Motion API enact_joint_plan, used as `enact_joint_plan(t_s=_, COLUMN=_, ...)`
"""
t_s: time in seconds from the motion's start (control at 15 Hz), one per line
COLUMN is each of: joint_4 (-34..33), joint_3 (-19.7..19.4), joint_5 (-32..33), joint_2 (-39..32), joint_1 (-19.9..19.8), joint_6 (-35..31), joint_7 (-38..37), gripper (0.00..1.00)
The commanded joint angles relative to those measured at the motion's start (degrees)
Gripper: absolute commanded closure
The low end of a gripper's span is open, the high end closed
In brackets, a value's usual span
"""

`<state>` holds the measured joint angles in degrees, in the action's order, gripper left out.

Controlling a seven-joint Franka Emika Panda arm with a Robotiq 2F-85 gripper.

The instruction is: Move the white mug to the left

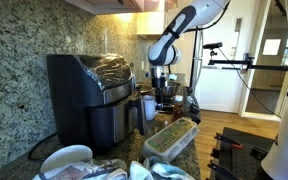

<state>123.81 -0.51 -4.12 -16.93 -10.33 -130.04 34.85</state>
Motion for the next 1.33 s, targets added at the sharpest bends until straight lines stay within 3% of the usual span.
enact_joint_plan(t_s=0.0, joint_4=1.6, joint_3=0.2, joint_5=-0.5, joint_2=1.9, joint_1=-0.1, joint_6=0.1, joint_7=1.5, gripper=0.99)
enact_joint_plan(t_s=0.6, joint_4=1.6, joint_3=0.3, joint_5=-0.6, joint_2=2.8, joint_1=-0.1, joint_6=0.5, joint_7=1.5, gripper=0.95)
enact_joint_plan(t_s=1.27, joint_4=0.4, joint_3=-0.5, joint_5=1.5, joint_2=7.1, joint_1=1.3, joint_6=6.9, joint_7=-1.6, gripper=0.95)
